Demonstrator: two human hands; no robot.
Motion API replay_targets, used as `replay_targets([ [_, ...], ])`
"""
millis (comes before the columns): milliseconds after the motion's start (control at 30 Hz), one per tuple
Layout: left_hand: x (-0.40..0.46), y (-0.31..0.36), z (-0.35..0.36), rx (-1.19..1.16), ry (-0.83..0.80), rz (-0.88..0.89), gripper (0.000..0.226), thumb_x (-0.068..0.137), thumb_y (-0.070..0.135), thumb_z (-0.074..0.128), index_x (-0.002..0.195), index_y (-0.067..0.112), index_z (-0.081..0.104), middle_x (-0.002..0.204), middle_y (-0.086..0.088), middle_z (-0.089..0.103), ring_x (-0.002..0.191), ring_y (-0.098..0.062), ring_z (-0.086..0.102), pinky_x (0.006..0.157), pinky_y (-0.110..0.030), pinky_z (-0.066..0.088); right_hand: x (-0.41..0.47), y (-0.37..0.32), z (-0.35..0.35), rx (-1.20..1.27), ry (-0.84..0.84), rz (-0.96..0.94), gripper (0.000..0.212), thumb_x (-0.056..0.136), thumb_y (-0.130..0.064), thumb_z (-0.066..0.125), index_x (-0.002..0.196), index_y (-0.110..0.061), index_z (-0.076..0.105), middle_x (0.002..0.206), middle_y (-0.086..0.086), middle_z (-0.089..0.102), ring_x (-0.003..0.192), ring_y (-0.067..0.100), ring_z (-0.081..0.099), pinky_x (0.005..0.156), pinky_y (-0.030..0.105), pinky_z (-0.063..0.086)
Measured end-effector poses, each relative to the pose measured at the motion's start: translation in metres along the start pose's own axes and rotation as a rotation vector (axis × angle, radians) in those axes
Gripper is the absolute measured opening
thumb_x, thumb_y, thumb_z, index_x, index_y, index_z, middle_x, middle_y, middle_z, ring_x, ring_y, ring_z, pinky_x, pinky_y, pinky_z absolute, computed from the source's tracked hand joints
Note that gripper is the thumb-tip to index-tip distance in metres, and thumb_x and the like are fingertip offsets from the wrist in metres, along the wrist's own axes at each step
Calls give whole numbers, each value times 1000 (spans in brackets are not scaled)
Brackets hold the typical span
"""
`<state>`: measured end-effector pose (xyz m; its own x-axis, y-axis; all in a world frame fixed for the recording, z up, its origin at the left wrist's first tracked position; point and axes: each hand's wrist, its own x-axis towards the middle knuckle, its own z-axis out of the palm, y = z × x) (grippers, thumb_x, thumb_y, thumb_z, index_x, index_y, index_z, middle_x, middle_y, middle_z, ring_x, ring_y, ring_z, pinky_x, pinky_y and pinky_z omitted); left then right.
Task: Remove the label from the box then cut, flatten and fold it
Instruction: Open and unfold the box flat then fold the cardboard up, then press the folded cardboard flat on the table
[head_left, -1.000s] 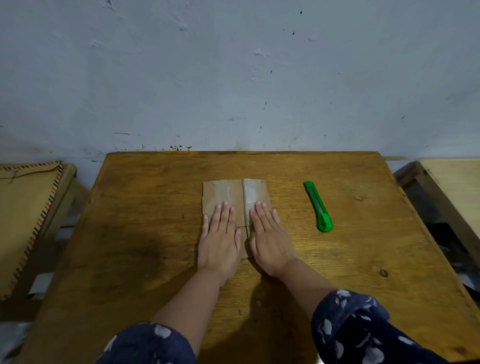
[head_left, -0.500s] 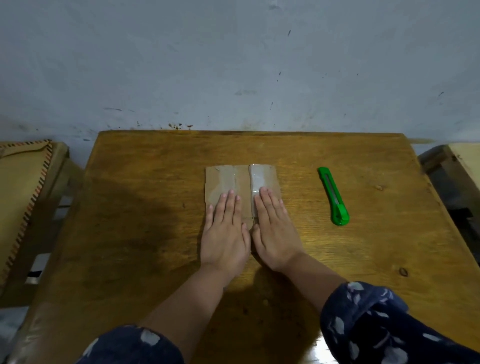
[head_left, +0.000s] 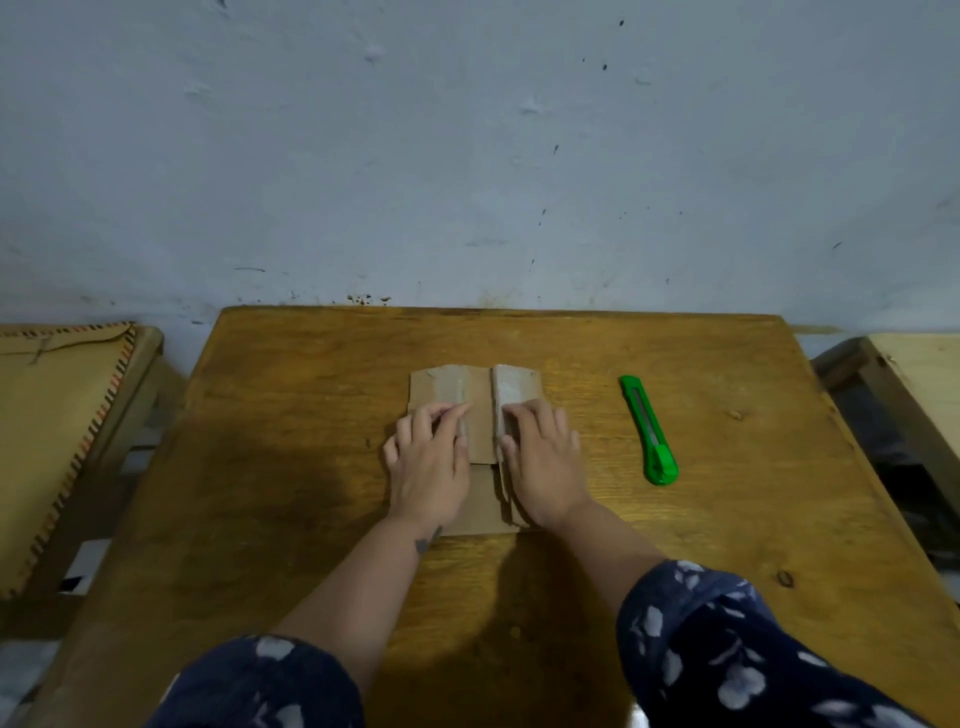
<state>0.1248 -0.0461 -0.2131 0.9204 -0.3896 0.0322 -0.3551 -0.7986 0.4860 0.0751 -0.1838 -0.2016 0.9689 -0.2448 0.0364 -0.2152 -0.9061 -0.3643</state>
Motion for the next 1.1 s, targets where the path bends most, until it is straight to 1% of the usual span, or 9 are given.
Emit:
replay_targets([
  [100, 2, 1, 10, 139, 9, -74, 60, 96, 43, 10, 152, 22, 12, 159, -2, 14, 146, -21, 7, 117, -46, 7, -2, 1, 15, -45, -53, 70, 56, 99, -38, 15, 151, -17, 7, 159, 8, 7, 145, 27, 4, 116, 42, 4],
  [200, 9, -1, 21, 273, -73, -139, 61, 95, 42, 3, 151, 19, -8, 159, -1, -16, 145, -19, -21, 115, -57, -10, 1, 5, 24, -133, -109, 90, 60, 96, -40, 3, 150, -17, -9, 157, 11, -17, 143, 26, -24, 112, 51, -20],
  [400, 23, 5, 16, 328, -57, -282, 60, 96, 51, 21, 150, 37, 0, 158, -18, -18, 142, -44, -17, 109, -63, -11, 23, 7, 23, -92, -107, 159, 58, 95, -44, 9, 149, -30, -4, 156, 19, -18, 141, 33, -26, 109, 57, -22],
  [467, 25, 5, 15, 227, -58, -339, 60, 95, 54, 26, 149, 42, 3, 159, -16, -13, 144, -40, -16, 110, -60, -12, 24, 4, 21, -61, -102, 199, 54, 96, -46, 13, 148, -37, -1, 156, 21, -14, 141, 34, -26, 107, 59, -24],
  [533, 23, 6, 14, 84, 4, -354, 58, 94, 50, 38, 148, 42, 18, 160, -13, 0, 146, -32, -9, 114, -55, -9, 21, 1, 19, -8, -101, 203, 52, 98, -44, 15, 148, -38, 3, 157, 19, -9, 143, 31, -22, 107, 57, -25],
  [633, 14, 12, 7, -198, 144, -386, 52, 90, 36, 59, 140, 37, 43, 158, -9, 19, 145, -31, 13, 116, -51, 14, 13, -1, 10, 144, -58, 180, 50, 100, -39, 24, 148, -35, 14, 159, 14, 5, 146, 28, -9, 111, 51, -18],
  [733, -1, 25, -5, -344, 244, -386, 56, 84, 24, 69, 136, 32, 49, 156, -5, 21, 140, -28, 26, 107, -44, 34, -3, -6, -3, 391, 12, 187, 51, 99, -33, 37, 146, -40, 19, 156, 8, 8, 143, 29, 14, 118, 47, 10],
  [900, -44, 58, -24, -427, 313, -324, 59, 82, 15, 72, 133, 34, 52, 155, -1, 17, 141, -22, 22, 109, -33, 28, -53, -12, -28, 503, 167, 96, 56, 96, -21, 45, 145, -39, 25, 152, 10, 10, 136, 28, 30, 110, 34, 31],
  [1100, -131, 103, -12, -484, 346, -187, 52, 83, 14, 71, 130, 30, 56, 155, -5, 18, 142, -21, 22, 110, -27, 23, -148, 6, -60, 398, 271, 133, 55, 95, -20, 48, 145, -33, 29, 146, 15, 20, 130, 32, 36, 105, 36, 35],
])
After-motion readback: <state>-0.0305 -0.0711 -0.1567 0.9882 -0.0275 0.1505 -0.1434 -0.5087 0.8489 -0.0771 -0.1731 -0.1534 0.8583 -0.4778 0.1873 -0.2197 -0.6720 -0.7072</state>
